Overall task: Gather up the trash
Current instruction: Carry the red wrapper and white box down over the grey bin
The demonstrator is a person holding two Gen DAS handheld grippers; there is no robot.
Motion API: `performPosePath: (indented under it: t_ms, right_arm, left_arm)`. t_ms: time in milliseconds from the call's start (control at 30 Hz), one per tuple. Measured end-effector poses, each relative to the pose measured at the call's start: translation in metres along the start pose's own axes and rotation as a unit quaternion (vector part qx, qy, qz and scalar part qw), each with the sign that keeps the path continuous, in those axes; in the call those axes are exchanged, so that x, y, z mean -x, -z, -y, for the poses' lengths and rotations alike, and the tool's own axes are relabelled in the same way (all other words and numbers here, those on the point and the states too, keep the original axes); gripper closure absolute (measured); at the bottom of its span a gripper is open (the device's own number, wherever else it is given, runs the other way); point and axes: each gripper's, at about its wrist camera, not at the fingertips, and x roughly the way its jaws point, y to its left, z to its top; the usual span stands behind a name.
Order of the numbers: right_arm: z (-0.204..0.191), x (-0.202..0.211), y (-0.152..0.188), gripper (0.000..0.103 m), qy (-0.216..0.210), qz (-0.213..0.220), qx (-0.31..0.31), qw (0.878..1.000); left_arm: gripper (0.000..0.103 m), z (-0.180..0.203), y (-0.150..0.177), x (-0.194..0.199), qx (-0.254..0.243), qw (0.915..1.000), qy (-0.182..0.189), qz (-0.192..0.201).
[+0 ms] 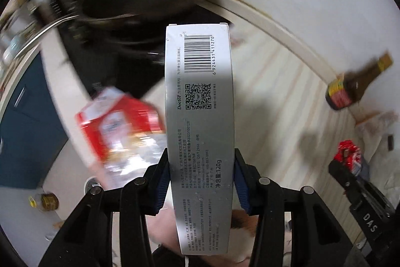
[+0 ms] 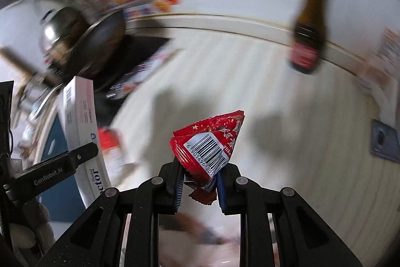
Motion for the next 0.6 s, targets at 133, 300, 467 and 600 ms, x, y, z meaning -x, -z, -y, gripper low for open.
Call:
performPosePath:
  t_ms: [133, 300, 467, 600]
  right_arm:
    - [-0.078, -0.002, 0.019, 0.08, -0.043, -0.011, 0.048, 0.998]
    - [-0.201, -0.027, 0.071, 0.08, -0.101, -0.064, 0.138, 0.983]
    - [-0.308, -0.082, 0.155, 0.08, -0.138, -0.142, 0.213, 0.957]
    - [-0.383, -0.172, 0.256, 0.08, -0.154, -0.225, 0.247, 0.93]
  left_arm:
    - [0.061, -0.087, 0.019, 0.029, 0.056, 0.9981, -0.007, 0.026]
    - [0.061, -0.219, 0.066, 0.056, 0.159, 0.9865, -0.025, 0.029]
    - [0.061, -0.355, 0.146, 0.034, 0.269, 0.9613, -0.058, -0.006]
    - [0.061, -0.451, 0.225, -0.027, 0.347, 0.9328, -0.074, -0.061]
